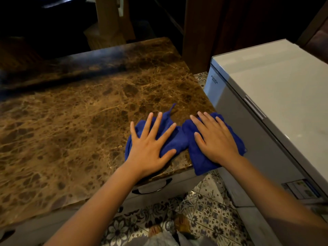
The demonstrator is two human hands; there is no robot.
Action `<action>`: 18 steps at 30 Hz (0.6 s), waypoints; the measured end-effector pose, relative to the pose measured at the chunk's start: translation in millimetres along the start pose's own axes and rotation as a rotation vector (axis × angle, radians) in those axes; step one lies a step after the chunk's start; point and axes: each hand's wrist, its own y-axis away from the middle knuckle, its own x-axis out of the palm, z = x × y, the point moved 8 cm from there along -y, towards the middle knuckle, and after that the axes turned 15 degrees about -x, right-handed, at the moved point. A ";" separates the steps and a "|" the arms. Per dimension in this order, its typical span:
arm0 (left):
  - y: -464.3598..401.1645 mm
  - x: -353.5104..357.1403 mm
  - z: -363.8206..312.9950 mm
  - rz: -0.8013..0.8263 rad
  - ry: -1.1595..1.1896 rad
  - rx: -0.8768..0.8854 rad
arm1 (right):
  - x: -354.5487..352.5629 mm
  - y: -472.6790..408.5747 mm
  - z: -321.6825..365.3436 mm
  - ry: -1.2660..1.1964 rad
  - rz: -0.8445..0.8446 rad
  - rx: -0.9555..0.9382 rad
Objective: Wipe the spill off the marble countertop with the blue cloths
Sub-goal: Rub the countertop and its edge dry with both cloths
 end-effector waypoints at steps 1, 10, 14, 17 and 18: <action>0.1 2.0 2.4 0.017 -0.001 -0.048 | -0.3 0.3 0.4 -0.004 -0.004 -0.002; 25.9 6.0 -16.9 0.100 0.002 0.059 | -0.6 -1.1 2.2 -0.009 -0.015 -0.022; 44.6 7.8 -27.9 0.121 -0.016 0.168 | -1.0 -1.1 2.1 0.007 -0.017 -0.021; 54.7 2.5 -35.3 0.082 -0.069 0.238 | -1.2 -1.6 1.8 0.013 -0.024 -0.024; 58.2 -0.3 -37.3 0.058 -0.073 0.253 | -0.9 -1.6 1.5 0.014 -0.024 -0.023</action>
